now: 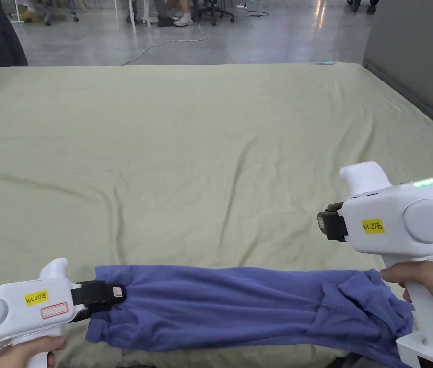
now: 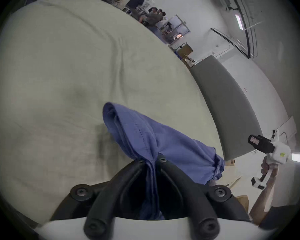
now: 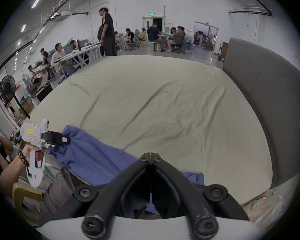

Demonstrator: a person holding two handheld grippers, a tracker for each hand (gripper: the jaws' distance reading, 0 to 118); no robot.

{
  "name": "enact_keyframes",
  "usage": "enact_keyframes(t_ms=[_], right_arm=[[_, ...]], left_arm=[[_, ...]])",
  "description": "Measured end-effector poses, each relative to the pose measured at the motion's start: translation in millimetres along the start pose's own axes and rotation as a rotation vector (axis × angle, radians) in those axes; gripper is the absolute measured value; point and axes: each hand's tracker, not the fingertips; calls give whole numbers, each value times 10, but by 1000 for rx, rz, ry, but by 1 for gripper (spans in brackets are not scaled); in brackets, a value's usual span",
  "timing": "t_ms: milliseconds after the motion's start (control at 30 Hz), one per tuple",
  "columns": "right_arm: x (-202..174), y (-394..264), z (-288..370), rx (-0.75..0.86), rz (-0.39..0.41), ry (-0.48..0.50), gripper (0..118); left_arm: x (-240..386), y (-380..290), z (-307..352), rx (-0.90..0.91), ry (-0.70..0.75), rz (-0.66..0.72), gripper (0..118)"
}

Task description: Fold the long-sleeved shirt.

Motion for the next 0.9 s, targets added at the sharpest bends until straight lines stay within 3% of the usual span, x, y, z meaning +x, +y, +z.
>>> enact_keyframes(t_ms=[200,333,500,600,767,900], right_arm=[[4,-6,-19,7,-38,17,0],[-6,-6,-14,10,-40,22,0],[27,-22,-20,16,-60,30,0],[41,-18,-42,20,-74,38,0],[65,-8,-46,30,-94,42,0],[108,-66,-7,31,-103,40,0]], left_arm=[[-263,184,436,90,32,60,3],[-383,351,753,146,141,24,3],[-582,543,1136,241,189,115,3],[-308,556,1117,194,121,69,3],[589,541,852,142,-213,16,3],[1440,458,336,-7,-326,-62,3]])
